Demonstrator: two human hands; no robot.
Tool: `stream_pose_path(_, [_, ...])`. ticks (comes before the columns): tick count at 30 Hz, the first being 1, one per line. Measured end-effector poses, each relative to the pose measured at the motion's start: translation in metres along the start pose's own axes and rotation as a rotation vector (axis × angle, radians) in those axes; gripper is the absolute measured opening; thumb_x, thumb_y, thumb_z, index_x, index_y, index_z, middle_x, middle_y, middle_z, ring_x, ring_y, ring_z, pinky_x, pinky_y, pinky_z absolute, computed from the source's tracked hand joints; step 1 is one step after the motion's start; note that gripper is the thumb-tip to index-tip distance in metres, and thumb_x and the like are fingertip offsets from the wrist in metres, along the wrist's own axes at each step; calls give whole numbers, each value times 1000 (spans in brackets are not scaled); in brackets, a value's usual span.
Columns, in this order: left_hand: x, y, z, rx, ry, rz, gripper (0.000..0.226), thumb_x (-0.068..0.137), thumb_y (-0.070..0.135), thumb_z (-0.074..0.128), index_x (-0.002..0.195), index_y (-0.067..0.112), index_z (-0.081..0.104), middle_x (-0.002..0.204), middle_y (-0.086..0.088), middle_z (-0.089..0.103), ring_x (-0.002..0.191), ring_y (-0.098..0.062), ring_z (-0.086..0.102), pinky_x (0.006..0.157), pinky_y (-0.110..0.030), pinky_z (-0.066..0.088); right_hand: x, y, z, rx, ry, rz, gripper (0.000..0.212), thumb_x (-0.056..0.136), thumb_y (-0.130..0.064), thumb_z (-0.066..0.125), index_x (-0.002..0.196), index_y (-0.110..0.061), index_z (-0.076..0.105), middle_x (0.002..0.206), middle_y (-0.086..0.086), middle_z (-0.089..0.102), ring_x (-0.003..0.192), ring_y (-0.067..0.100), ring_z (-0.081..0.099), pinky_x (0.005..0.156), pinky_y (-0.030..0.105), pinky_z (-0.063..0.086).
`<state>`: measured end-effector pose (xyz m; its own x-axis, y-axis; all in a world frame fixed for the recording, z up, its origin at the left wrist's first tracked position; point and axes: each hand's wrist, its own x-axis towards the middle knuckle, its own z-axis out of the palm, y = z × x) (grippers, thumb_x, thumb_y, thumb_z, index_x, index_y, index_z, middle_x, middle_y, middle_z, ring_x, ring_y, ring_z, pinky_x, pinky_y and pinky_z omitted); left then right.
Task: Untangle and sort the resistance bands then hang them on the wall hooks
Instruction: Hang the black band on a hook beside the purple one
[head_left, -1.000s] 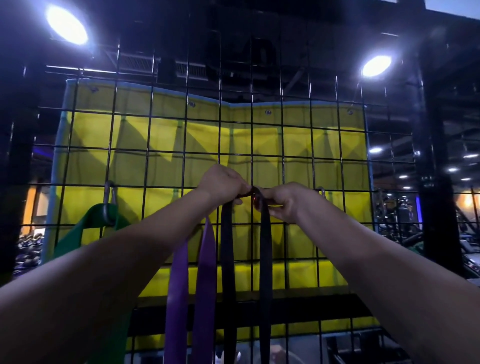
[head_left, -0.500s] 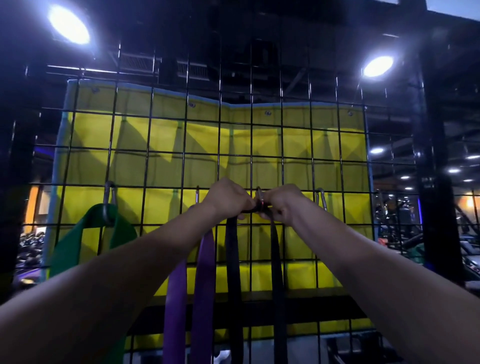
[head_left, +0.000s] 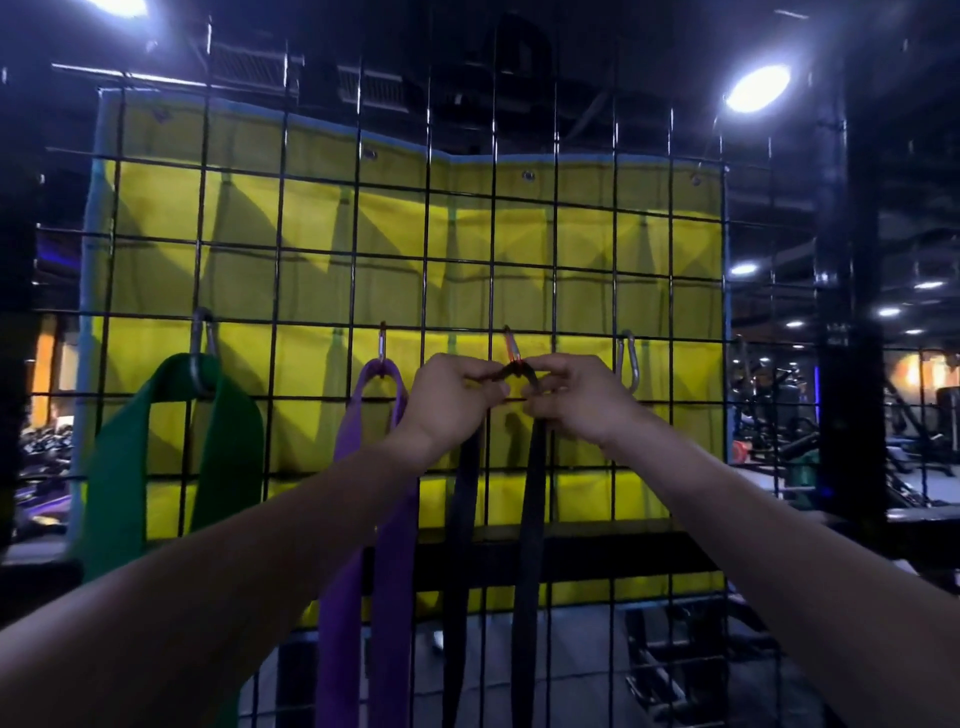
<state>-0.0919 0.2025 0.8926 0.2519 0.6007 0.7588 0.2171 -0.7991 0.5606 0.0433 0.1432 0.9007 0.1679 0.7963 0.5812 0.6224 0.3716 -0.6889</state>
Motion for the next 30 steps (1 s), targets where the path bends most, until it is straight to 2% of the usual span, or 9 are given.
stream_pose_path(2, [-3,3,7,-13,-52,0,35,84,10,66,119,10,63,104,-6,64,96,-18,61,82,-23,47,0,5,-2,-129,174,-94,41,83,4,58,120,-13,62,108,8,66,102,20,61,81,24,47])
stream_pose_path(4, [-7,6,14,-13,-80,5,40,84,6,64,124,9,59,114,-11,61,103,-23,61,81,-19,45,-3,10,-4,-191,304,-163,39,86,4,53,121,-11,62,117,7,66,110,19,59,88,18,41])
stream_pose_path(7, [-11,5,18,59,-70,47,42,88,4,57,129,12,54,122,-10,54,108,-22,59,81,-16,43,-8,15,-2,-211,265,-163,41,87,3,53,125,-13,59,120,6,65,111,18,59,88,17,38])
stream_pose_path(13, [-11,7,14,95,-92,41,45,88,1,55,131,12,52,130,-10,49,114,-23,56,95,-25,46,-8,14,-4,-161,212,-124,45,86,1,55,129,-14,55,119,7,63,103,18,59,85,20,41])
stream_pose_path(17, [-23,5,11,39,-110,57,48,86,-3,56,132,11,51,106,-3,50,108,-18,56,84,-13,41,-14,15,2,-188,139,-131,56,83,1,58,134,-19,49,103,0,56,96,15,53,81,21,40])
stream_pose_path(22, [-29,4,6,-4,-55,56,49,86,-2,57,132,13,51,100,2,53,95,-6,52,66,0,41,-19,19,3,-112,210,-160,51,83,5,54,130,-14,53,100,0,56,97,18,57,84,24,44])
stream_pose_path(25, [-46,-3,12,-57,-66,0,57,81,-8,58,134,12,48,103,-1,58,94,-7,54,74,-8,45,-30,35,13,-144,204,-134,51,84,3,53,133,-13,51,107,3,59,104,23,61,90,30,48])
stream_pose_path(28, [-69,-20,24,-52,-69,3,67,78,-11,58,139,13,41,113,-8,61,94,-6,53,68,2,41,-48,55,25,-210,227,-124,52,85,0,53,135,-14,47,117,10,60,106,24,60,87,25,46])
stream_pose_path(30, [-84,-32,28,8,-43,6,70,79,-6,60,141,16,37,121,-8,57,98,-10,55,69,-2,43,-64,68,29,-239,228,-91,54,84,2,54,135,-13,46,118,10,59,106,25,58,82,22,43])
